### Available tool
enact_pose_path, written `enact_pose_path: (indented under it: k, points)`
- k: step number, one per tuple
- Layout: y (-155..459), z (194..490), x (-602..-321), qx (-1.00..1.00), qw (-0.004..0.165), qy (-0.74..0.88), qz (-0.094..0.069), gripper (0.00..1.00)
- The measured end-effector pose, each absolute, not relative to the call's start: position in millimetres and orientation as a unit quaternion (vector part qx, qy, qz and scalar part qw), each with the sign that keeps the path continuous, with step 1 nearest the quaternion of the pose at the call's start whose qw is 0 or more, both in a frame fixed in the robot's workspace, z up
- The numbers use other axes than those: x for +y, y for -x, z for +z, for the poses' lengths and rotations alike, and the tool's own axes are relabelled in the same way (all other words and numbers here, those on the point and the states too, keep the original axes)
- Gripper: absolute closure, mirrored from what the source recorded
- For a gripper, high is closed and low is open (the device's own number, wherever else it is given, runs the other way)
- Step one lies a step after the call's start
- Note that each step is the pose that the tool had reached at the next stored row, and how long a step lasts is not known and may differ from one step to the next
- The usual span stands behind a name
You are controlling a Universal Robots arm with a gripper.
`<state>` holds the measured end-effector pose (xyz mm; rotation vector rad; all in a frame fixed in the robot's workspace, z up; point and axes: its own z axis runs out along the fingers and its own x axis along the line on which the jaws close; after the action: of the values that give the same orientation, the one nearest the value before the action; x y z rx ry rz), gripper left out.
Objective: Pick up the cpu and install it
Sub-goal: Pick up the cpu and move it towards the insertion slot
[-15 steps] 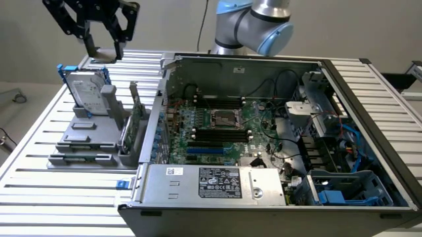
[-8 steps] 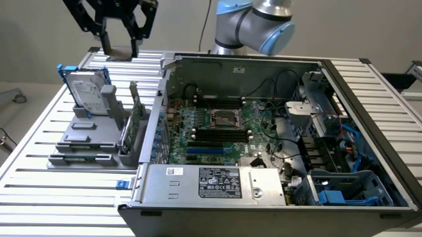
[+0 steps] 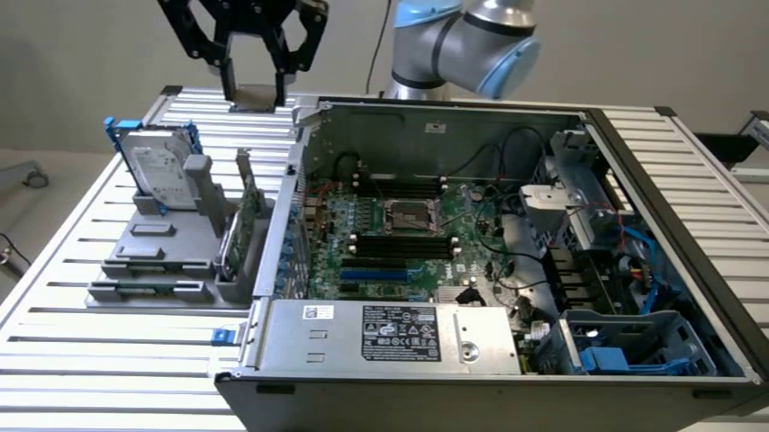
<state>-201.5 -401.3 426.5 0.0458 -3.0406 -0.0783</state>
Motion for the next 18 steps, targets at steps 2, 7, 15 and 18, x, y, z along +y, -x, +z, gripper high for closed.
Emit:
enact_pose_path:
  k: [2,7,15,18]
  points:
    - [192,426,-402,-0.998,0.050,-0.015,-0.026,0.46]
    - [170,426,-402,-0.998,0.050,-0.015,-0.026,0.46]
    - [133,426,-403,-0.998,0.051,-0.015,-0.026,0.46]
    - [120,424,-403,-0.998,0.051,-0.015,-0.026,0.46]
